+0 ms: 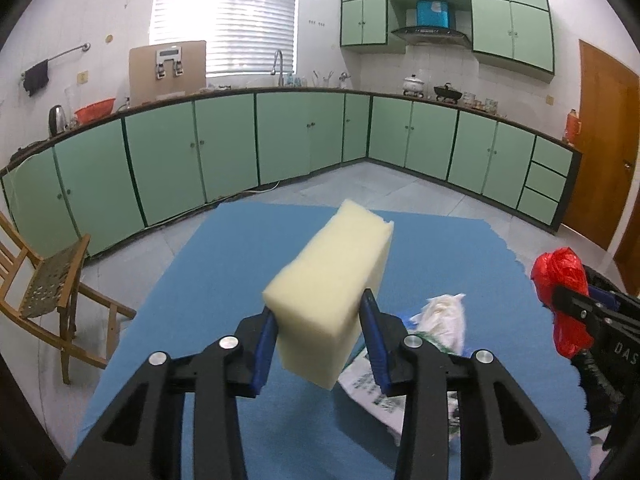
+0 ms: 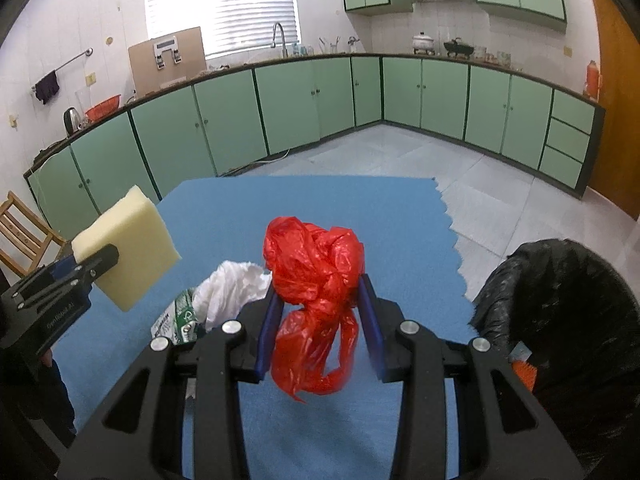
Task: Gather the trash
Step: 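Carry sponge and bag over the black bin and open both tools to drop them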
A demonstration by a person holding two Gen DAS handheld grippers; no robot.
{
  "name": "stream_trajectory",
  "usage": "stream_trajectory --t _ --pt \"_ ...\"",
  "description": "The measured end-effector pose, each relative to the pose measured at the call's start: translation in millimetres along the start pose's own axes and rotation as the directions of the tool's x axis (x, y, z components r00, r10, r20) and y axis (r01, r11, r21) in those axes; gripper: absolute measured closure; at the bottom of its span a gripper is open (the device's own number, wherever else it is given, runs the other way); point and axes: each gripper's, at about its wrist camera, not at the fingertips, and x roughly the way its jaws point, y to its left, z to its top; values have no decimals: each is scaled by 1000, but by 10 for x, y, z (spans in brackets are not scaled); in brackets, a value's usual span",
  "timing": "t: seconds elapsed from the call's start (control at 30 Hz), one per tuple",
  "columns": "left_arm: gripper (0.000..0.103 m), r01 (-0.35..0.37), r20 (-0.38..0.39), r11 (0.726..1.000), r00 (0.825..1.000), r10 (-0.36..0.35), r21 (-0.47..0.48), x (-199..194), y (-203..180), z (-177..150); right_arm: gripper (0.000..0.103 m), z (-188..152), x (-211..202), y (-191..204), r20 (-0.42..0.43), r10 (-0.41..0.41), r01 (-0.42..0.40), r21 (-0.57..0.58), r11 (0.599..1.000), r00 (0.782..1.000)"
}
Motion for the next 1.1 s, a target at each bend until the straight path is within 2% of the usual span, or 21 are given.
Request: stream_trajectory --t 0.37,0.57,0.83,1.1 --pt "64 72 65 997 995 -74 27 -364 -388 160 68 110 -546 -226 92 -23 22 14 1000 996" --pt "64 135 86 989 986 -140 61 -470 -709 227 68 108 -843 -539 129 -64 58 50 997 990" --pt "64 244 87 963 963 -254 116 -513 -1322 291 68 41 -1145 -1081 152 -158 144 104 984 976" --pt "64 353 47 921 930 -364 164 -446 -1985 287 69 -127 -1351 -1735 148 -257 231 173 958 955"
